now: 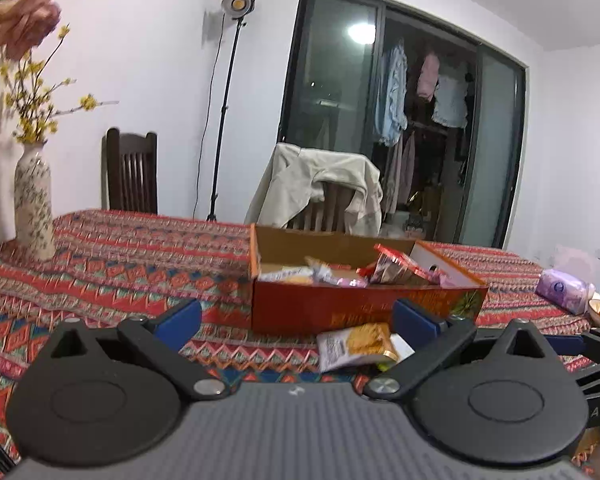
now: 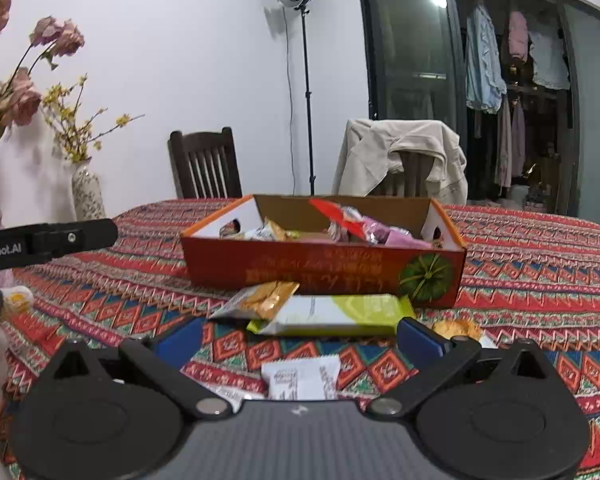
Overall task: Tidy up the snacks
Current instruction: 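Lift both open tools out of the box and move back to the pile, then lower the right tool onto a white wrapped packet and close on it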
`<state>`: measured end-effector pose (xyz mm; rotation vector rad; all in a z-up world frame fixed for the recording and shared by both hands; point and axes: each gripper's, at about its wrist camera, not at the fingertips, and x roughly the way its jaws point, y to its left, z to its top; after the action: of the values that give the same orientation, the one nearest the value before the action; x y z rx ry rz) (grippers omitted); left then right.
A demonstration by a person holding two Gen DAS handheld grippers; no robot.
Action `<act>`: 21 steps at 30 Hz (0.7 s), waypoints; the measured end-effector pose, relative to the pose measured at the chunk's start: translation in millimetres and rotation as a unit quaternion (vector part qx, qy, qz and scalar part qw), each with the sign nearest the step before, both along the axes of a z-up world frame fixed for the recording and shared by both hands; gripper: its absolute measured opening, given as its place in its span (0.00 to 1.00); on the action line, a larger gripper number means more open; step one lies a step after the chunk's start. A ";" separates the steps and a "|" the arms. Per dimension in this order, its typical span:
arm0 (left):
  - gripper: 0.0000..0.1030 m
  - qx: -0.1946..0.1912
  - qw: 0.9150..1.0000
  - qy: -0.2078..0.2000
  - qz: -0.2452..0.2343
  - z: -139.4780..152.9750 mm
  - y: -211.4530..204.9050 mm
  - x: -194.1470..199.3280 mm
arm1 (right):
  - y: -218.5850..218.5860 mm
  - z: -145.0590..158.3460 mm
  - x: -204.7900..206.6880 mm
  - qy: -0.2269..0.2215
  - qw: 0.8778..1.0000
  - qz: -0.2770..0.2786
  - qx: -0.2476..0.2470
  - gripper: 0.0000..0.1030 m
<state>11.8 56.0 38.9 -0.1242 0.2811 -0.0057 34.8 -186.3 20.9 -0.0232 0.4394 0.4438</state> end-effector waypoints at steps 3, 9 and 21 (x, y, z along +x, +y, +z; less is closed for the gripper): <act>1.00 0.003 1.000 0.014 0.009 -8.0 3.0 -4.4 | 2.8 -5.2 -4.1 0.014 1.000 0.013 -0.002 1.00; 1.00 -0.005 0.999 0.037 0.021 -21.0 13.7 -17.5 | 18.7 -14.9 -11.9 0.036 0.999 0.032 -0.018 1.00; 1.00 -0.023 0.997 0.059 0.032 -35.6 27.5 -38.9 | 56.0 -24.4 -12.7 0.071 0.996 0.054 -0.019 0.63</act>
<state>-27.2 83.4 3.2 -0.1793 0.3944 0.0593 22.1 -130.3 -3.5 -0.0523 0.5882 0.5452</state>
